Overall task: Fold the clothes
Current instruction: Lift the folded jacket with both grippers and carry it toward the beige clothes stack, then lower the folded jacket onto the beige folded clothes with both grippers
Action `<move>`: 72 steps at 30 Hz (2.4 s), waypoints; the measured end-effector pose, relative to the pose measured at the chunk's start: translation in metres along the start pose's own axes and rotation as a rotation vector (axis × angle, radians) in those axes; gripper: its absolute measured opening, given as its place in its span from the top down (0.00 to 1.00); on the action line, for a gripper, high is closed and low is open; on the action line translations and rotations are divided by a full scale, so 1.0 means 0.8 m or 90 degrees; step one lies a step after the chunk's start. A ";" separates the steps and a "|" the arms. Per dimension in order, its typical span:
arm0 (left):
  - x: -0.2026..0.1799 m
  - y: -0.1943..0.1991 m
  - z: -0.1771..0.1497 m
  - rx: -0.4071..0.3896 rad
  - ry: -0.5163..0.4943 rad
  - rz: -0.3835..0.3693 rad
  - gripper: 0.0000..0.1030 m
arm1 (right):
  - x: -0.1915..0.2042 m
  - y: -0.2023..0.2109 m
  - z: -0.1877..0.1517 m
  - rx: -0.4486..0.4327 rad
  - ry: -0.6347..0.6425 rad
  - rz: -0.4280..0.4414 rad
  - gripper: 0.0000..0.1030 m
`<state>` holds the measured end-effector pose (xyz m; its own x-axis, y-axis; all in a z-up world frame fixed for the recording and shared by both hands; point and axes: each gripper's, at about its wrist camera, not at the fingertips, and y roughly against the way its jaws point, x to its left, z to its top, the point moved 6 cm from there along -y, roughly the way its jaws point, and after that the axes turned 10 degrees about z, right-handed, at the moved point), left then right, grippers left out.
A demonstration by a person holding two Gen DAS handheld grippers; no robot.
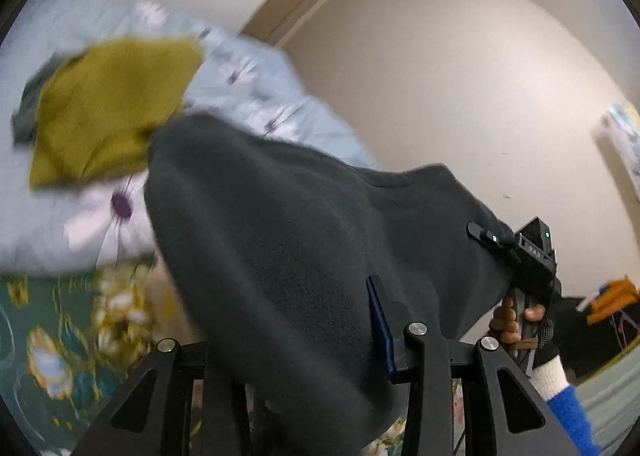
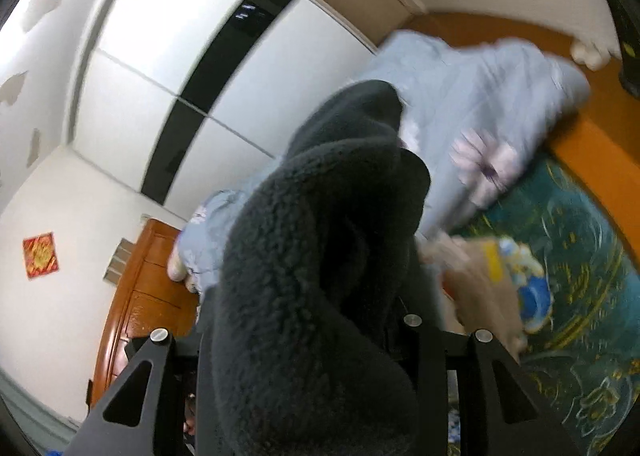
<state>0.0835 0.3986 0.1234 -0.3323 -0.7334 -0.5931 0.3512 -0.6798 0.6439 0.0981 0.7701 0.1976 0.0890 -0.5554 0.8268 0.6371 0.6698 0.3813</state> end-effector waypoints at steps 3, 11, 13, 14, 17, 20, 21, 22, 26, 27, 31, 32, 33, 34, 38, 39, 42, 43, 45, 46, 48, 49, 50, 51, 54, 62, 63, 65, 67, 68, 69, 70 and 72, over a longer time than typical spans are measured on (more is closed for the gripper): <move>0.028 -0.014 -0.008 0.006 0.042 -0.001 0.60 | -0.051 -0.014 -0.034 0.002 -0.058 -0.005 0.60; -0.004 0.020 0.007 -0.060 -0.001 -0.024 0.62 | -0.078 -0.030 -0.026 -0.032 -0.090 0.053 0.60; -0.009 0.025 0.003 -0.074 -0.018 -0.017 0.62 | -0.067 -0.029 -0.019 -0.031 -0.064 0.062 0.60; -0.011 0.026 0.001 -0.078 -0.025 -0.012 0.62 | -0.066 -0.033 -0.014 -0.031 -0.056 0.063 0.60; 0.019 -0.001 -0.014 -0.038 0.022 0.015 0.62 | -0.079 -0.058 -0.022 -0.023 -0.087 0.048 0.60; 0.036 -0.007 -0.014 -0.027 0.070 0.003 0.61 | -0.094 -0.066 -0.039 -0.008 -0.119 0.044 0.59; 0.036 -0.007 -0.013 -0.023 0.073 -0.001 0.59 | -0.096 -0.066 -0.042 -0.008 -0.123 0.051 0.59; 0.034 -0.005 -0.013 -0.018 0.069 -0.003 0.58 | -0.097 -0.066 -0.043 -0.012 -0.126 0.059 0.59; 0.035 -0.008 0.000 0.020 0.076 -0.011 0.51 | -0.099 -0.059 -0.040 -0.029 -0.136 0.076 0.46; 0.037 -0.006 0.002 0.025 0.082 -0.011 0.49 | -0.100 -0.055 -0.039 -0.034 -0.139 0.078 0.41; 0.053 0.013 0.008 0.008 0.090 0.010 0.38 | -0.116 -0.020 -0.034 -0.090 -0.163 0.074 0.21; 0.058 0.020 0.012 -0.005 0.090 0.020 0.37 | -0.121 -0.011 -0.033 -0.104 -0.168 0.068 0.22; 0.066 0.028 0.015 -0.018 0.091 0.031 0.36 | -0.124 -0.002 -0.034 -0.116 -0.170 0.056 0.21; 0.072 0.037 0.019 -0.027 0.094 0.045 0.35 | -0.126 0.008 -0.035 -0.129 -0.172 0.043 0.21; 0.088 0.061 0.031 -0.056 0.083 0.123 0.34 | -0.126 0.045 -0.040 -0.172 -0.176 -0.021 0.21; 0.088 0.067 0.032 -0.063 0.073 0.141 0.34 | -0.124 0.051 -0.040 -0.182 -0.169 -0.048 0.21; 0.073 0.079 0.034 -0.082 0.026 0.183 0.34 | -0.108 0.069 -0.037 -0.208 -0.126 -0.151 0.21; 0.062 0.079 0.033 -0.086 0.002 0.195 0.34 | -0.096 0.070 -0.036 -0.210 -0.099 -0.188 0.21; 0.036 0.072 0.030 -0.091 -0.045 0.204 0.34 | -0.060 0.059 -0.033 -0.197 -0.026 -0.249 0.21; 0.021 0.066 0.027 -0.090 -0.070 0.207 0.34 | -0.042 0.054 -0.031 -0.191 0.010 -0.279 0.21; -0.009 0.052 0.018 -0.085 -0.126 0.212 0.34 | 0.003 0.024 -0.037 -0.151 0.100 -0.305 0.21; -0.023 0.044 0.011 -0.081 -0.152 0.213 0.34 | 0.023 0.004 -0.045 -0.126 0.139 -0.300 0.21; -0.031 0.038 0.006 -0.077 -0.168 0.211 0.34 | 0.036 -0.016 -0.054 -0.104 0.168 -0.291 0.21; -0.038 0.033 -0.001 -0.070 -0.182 0.207 0.34 | 0.047 -0.037 -0.065 -0.082 0.198 -0.283 0.21; -0.044 0.017 -0.017 -0.053 -0.215 0.211 0.33 | 0.059 -0.096 -0.094 -0.023 0.282 -0.294 0.21; -0.030 -0.014 -0.029 -0.035 -0.237 0.245 0.27 | 0.013 -0.159 -0.124 0.031 0.301 -0.347 0.18; -0.030 -0.018 -0.032 -0.030 -0.244 0.249 0.26 | 0.011 -0.157 -0.124 0.030 0.294 -0.344 0.18; -0.031 -0.025 -0.038 -0.023 -0.254 0.256 0.25 | 0.006 -0.157 -0.125 0.034 0.283 -0.342 0.17; -0.032 -0.030 -0.042 -0.019 -0.261 0.261 0.25 | 0.002 -0.158 -0.127 0.044 0.276 -0.350 0.17; -0.033 -0.025 -0.041 -0.023 -0.258 0.256 0.25 | 0.004 -0.157 -0.128 0.046 0.275 -0.353 0.17; -0.034 -0.020 -0.041 -0.028 -0.255 0.251 0.25 | 0.006 -0.154 -0.129 0.047 0.274 -0.354 0.17; -0.035 -0.016 -0.041 -0.032 -0.253 0.246 0.25 | 0.010 -0.150 -0.130 0.044 0.272 -0.354 0.17; -0.036 -0.002 -0.041 -0.042 -0.244 0.231 0.25 | 0.025 -0.138 -0.133 0.025 0.270 -0.347 0.17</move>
<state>0.1213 0.4207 0.1231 -0.4710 -0.8752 -0.1106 0.5535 -0.3908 0.7355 0.1114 0.6324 0.1283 0.0608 -0.9571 0.2833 0.6480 0.2537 0.7182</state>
